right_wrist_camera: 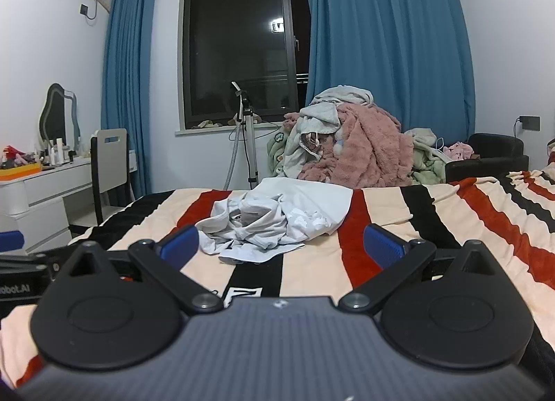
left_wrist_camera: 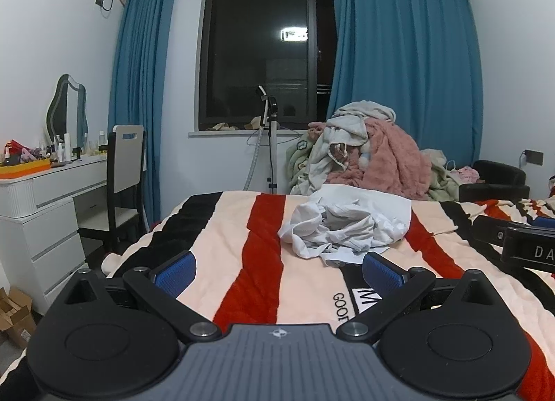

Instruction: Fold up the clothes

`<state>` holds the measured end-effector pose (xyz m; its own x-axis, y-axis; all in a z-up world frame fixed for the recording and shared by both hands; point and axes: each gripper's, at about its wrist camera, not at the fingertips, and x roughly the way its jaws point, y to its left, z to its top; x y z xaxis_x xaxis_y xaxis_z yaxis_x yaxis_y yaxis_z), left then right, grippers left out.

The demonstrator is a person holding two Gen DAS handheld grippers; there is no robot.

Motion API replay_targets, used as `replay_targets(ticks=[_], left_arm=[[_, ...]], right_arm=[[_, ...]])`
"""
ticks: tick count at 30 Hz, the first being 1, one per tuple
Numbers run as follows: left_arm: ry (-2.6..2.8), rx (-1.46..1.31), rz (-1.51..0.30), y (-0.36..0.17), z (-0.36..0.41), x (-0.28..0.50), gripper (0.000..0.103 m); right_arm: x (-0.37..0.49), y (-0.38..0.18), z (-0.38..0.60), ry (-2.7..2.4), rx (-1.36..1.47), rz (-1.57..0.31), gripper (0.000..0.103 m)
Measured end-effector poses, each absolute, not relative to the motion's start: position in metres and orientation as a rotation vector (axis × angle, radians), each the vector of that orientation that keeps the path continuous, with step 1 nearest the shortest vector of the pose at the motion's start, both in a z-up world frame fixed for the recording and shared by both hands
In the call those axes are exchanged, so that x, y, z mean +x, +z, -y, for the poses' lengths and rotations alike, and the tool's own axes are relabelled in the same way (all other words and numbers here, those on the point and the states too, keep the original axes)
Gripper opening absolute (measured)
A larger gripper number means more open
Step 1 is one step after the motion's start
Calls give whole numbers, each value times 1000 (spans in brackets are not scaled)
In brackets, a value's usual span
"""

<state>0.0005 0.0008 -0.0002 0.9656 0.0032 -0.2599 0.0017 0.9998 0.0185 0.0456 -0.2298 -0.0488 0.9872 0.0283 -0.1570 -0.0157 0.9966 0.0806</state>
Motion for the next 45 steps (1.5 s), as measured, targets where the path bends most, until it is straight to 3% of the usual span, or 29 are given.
replay_targets(ticks=[45], left_arm=[[-34, -28, -309, 1, -2, 4, 103]], right_arm=[[44, -32, 225, 82, 97, -150, 103]])
